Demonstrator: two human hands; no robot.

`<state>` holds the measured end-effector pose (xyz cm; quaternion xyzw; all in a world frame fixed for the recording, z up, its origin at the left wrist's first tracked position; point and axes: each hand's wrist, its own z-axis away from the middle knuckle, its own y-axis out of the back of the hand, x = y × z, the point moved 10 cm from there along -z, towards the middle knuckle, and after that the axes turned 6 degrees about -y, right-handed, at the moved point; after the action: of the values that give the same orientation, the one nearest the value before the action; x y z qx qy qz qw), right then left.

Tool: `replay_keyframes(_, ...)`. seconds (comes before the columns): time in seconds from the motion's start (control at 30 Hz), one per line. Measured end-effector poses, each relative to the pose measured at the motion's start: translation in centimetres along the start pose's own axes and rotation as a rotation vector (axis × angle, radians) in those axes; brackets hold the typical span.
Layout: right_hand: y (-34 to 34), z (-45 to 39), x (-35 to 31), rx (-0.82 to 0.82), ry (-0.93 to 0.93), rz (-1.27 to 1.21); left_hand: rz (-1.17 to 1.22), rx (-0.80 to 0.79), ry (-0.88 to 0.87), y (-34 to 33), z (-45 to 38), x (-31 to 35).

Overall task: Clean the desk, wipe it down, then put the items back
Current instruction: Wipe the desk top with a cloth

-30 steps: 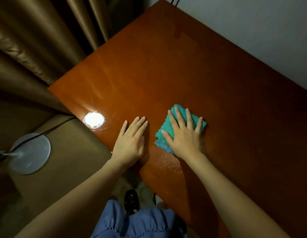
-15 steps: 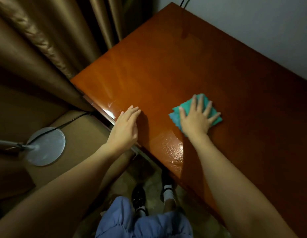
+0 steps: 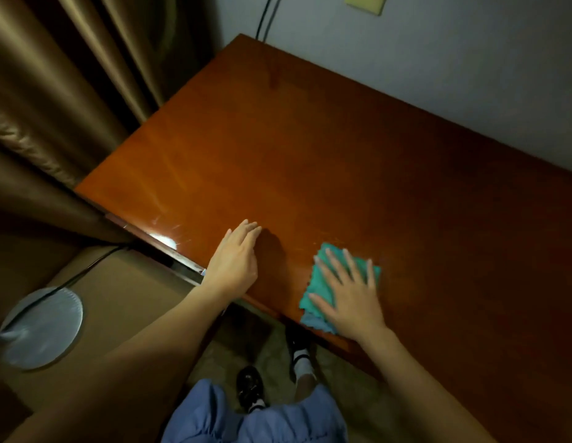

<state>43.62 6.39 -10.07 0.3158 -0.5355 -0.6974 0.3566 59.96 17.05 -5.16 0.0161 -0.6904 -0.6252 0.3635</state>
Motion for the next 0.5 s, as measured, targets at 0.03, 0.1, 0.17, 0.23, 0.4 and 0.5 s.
replay_keyframes(0.03, 0.0, 0.4, 2.8, -0.011, -0.084, -0.001, 0.008, -0.004, -0.008, -0.2, -0.1, 0.4)
replay_keyframes(0.1, 0.2, 0.2, 7.4, -0.030, -0.269, -0.027, 0.032, 0.015, -0.015, -0.3, -0.2, 0.9)
replay_keyframes(0.17, 1.1, -1.2, 9.4, 0.001, -0.476, -0.084, 0.036, 0.038, -0.011, 0.0, -0.1, 1.0)
replay_keyframes(0.23, 1.7, -3.2, 8.6, 0.016, -0.606, -0.164, 0.019, 0.033, 0.006, 0.1, -0.1, 0.7)
replay_keyframes(0.4, 1.7, -6.2, -2.0, 0.009, -0.275, -0.108, -0.022, 0.001, 0.013, -0.4, -0.6, 0.5)
replay_keyframes(0.5, 0.7, -3.6, -5.2, -0.039, -0.033, -0.032, -0.020, -0.026, 0.043, -1.4, -1.0, 1.3)
